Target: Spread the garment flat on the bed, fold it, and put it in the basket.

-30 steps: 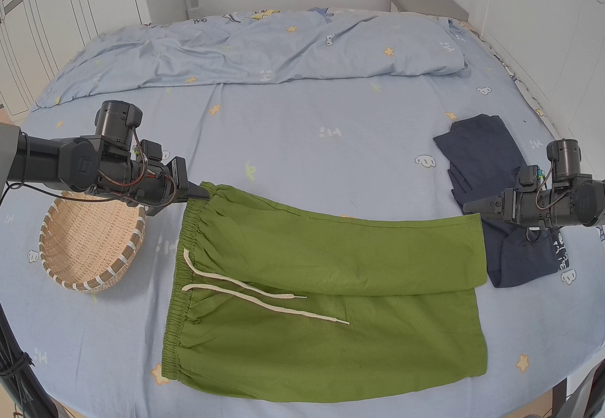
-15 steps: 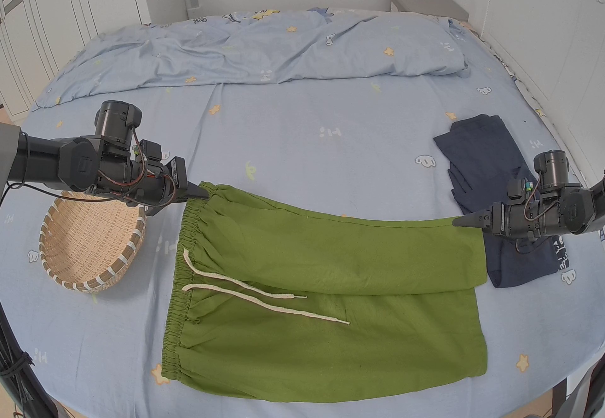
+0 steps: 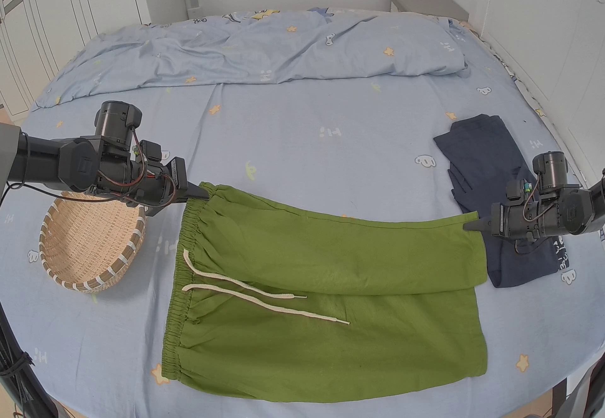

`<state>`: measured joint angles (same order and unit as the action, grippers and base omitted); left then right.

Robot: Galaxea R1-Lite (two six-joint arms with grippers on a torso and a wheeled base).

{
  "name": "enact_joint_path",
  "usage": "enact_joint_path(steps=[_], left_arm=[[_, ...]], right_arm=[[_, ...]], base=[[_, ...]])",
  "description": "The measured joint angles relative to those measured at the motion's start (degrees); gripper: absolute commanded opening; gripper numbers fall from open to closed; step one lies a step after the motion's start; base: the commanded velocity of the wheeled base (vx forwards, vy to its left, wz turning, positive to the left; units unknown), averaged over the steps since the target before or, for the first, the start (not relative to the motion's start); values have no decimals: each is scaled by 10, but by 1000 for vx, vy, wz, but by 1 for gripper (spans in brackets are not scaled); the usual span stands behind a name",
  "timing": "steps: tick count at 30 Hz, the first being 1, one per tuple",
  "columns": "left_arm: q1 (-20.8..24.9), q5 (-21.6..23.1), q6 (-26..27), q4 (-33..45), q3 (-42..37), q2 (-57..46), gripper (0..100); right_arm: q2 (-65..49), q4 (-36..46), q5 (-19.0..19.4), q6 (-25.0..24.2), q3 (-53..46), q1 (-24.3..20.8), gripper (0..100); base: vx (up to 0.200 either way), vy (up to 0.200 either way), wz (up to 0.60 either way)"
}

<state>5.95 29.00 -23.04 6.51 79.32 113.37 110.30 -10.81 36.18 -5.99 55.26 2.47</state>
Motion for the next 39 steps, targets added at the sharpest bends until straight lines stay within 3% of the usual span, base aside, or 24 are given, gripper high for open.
enact_joint_path(steps=[12, 26, 39], left_arm=[[-4, -6, 2, -24, -10, -1, 0], [-11, -7, 2, -61, -32, -6, 0], [-22, -8, 0, -84, -40, -16, 0]], right_arm=[[-69, 2, -16, 0, -18, -16, 0], [-291, 72, -21, -5, -80, -121, 0], [-343, 76, -49, -5, -73, -150, 0]], base=[[0, 0, 0], [0, 0, 0], [0, 0, 0]])
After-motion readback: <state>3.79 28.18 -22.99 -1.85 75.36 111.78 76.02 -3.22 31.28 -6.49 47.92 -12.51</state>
